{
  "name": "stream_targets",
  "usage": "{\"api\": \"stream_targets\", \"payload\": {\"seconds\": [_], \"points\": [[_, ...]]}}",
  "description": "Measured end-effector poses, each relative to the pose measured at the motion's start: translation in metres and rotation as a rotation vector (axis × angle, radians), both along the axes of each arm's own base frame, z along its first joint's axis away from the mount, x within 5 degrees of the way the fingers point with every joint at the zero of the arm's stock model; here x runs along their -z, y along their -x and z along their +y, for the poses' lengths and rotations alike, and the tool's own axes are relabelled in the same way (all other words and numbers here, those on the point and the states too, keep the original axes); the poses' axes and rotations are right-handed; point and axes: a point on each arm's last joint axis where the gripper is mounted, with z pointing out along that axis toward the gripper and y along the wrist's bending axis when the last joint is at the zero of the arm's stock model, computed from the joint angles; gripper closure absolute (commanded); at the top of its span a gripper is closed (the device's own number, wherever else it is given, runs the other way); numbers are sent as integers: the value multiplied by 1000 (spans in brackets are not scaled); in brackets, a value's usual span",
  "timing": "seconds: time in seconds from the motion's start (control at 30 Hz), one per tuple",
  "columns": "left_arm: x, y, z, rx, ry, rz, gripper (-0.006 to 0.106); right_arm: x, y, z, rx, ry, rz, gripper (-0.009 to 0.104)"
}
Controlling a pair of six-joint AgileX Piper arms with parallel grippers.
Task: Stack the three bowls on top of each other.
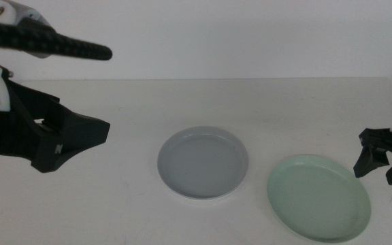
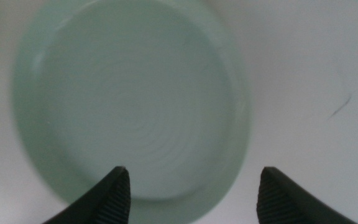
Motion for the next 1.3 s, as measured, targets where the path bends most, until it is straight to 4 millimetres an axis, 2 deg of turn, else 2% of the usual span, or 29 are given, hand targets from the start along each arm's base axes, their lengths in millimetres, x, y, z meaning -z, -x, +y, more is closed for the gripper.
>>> {"api": "stream_targets", "payload": {"seconds": [0.3,0.47,0.53,0.57,0.7,0.8,0.9,1.0,1.17,1.3], "points": [[0,0,0,0,0,0,-5,54,-20,-7,-1,38,109,52],[0,0,0,0,0,0,-5,74,-26,-9,-1,49,143,60],[0,0,0,0,0,0,-5,79,-27,-9,0,50,150,66],[0,0,0,0,0,0,-5,83,-29,-10,2,51,155,74],[0,0,0,0,0,0,-5,86,-30,-10,-1,54,157,93],[0,0,0,0,0,0,-5,86,-30,-10,-10,51,159,96],[0,0,0,0,0,0,-5,81,-29,-10,-20,60,147,96],[0,0,0,0,0,1,-5,63,-25,-11,-33,76,114,96],[0,0,0,0,0,1,-5,9,-21,-11,-15,94,16,96],[0,0,0,0,0,1,-5,-40,-20,0,-17,102,-64,96]]}}
